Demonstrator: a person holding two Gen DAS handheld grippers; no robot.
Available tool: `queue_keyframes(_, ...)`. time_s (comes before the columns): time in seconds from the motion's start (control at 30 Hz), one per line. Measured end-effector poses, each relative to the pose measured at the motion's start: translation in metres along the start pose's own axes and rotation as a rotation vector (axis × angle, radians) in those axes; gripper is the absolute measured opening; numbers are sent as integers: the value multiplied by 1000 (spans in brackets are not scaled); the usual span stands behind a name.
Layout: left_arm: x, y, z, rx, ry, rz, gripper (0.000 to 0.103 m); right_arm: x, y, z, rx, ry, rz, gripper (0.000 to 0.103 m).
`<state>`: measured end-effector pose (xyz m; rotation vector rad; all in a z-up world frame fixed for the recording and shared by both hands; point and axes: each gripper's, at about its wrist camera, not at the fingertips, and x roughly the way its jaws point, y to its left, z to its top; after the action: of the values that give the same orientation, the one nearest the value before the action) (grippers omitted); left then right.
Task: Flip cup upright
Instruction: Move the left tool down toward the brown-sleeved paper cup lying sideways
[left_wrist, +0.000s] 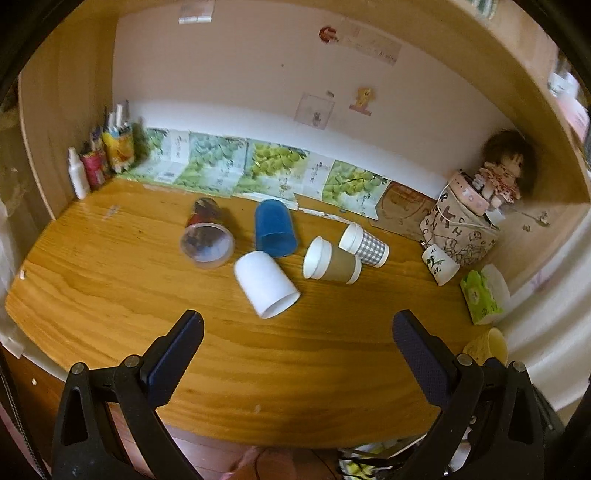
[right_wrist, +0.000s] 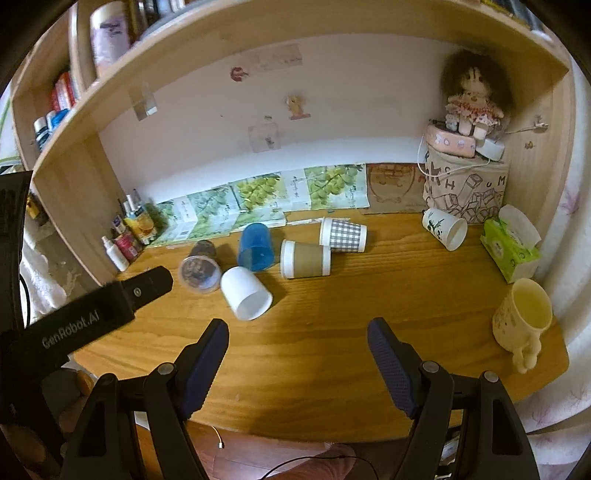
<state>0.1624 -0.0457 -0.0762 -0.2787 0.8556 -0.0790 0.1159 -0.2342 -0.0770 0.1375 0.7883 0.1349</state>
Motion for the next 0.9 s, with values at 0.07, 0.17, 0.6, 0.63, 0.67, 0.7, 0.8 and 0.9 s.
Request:
queue_keyframes(0.07, 12, -5, 8, -11, 19, -6, 102, 12, -9, 11, 4, 16, 3, 78)
queue_keyframes(0.17, 31, -13, 18, -29, 47, -3, 102, 29, -20, 26, 18, 34, 6, 78)
queue_keyframes(0.6, 116, -22, 68, -226, 218, -44, 102, 92, -60, 85, 69, 96, -8, 78)
queue_keyframes(0.63, 122, -22, 72, -246, 228, -47, 102, 96, -62, 89, 69, 99, -8, 78)
queue_keyframes(0.67, 125, -21, 73, -255, 233, -48, 102, 101, -64, 94, 69, 103, -8, 78)
queue_keyframes(0.7, 130, -20, 76, -271, 241, -49, 102, 104, -65, 97, 69, 106, -8, 78)
queue_keyframes(0.8, 149, -18, 80, -316, 288, -61, 102, 116, -69, 109, 62, 119, -9, 78)
queue_keyframes(0.9, 166, -19, 79, -354, 339, -79, 102, 124, -72, 116, 59, 124, -11, 78)
